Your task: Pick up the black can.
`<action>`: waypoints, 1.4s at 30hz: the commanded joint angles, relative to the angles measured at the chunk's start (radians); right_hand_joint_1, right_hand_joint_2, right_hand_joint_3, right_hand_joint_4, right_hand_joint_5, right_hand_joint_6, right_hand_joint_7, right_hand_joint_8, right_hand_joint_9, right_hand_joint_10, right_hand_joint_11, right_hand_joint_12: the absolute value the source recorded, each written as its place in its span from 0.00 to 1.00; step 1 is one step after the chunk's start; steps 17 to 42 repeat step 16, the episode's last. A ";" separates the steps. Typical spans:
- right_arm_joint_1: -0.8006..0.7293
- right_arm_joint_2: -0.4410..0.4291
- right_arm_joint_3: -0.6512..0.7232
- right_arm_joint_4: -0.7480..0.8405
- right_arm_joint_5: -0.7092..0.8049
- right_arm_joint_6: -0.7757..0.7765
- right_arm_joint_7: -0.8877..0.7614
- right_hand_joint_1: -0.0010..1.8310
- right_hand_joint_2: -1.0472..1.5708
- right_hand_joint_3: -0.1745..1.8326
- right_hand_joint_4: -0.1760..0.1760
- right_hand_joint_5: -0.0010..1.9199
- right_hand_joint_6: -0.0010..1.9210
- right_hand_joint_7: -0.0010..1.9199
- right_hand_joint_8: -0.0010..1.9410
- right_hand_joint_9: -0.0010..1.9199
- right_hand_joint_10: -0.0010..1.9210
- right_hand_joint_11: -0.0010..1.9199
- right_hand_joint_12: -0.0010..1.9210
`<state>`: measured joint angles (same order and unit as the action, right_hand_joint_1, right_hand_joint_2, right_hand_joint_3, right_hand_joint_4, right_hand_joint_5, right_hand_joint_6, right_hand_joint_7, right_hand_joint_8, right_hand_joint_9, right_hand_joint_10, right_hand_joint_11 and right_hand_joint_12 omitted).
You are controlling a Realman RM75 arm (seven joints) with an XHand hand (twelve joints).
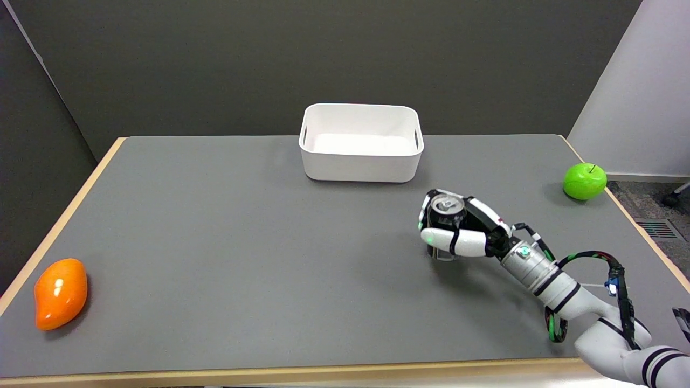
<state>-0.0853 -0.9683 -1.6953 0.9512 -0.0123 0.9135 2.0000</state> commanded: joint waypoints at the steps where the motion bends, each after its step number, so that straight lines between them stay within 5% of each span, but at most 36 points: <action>1: 0.044 -0.004 0.160 0.289 0.039 -0.234 -0.209 0.64 0.85 0.22 0.06 0.25 0.86 0.43 0.72 0.34 0.69 0.29 0.92; 8: 0.262 -0.019 0.056 0.293 0.191 -0.384 -0.382 0.64 0.84 0.23 0.05 0.26 0.86 0.43 0.71 0.35 0.68 0.30 0.91; 10: 0.364 -0.023 -0.001 0.250 0.217 -0.412 -0.409 0.64 0.88 0.13 0.07 0.25 0.86 0.43 0.71 0.38 0.60 0.34 0.82; 16: 0.639 -0.068 -0.184 0.070 0.248 -0.477 -0.433 0.63 0.89 0.12 0.07 0.25 0.86 0.42 0.71 0.38 0.61 0.33 0.83; 42: 0.639 -0.068 -0.184 0.070 0.248 -0.477 -0.433 0.63 0.89 0.12 0.07 0.25 0.86 0.42 0.71 0.38 0.61 0.33 0.83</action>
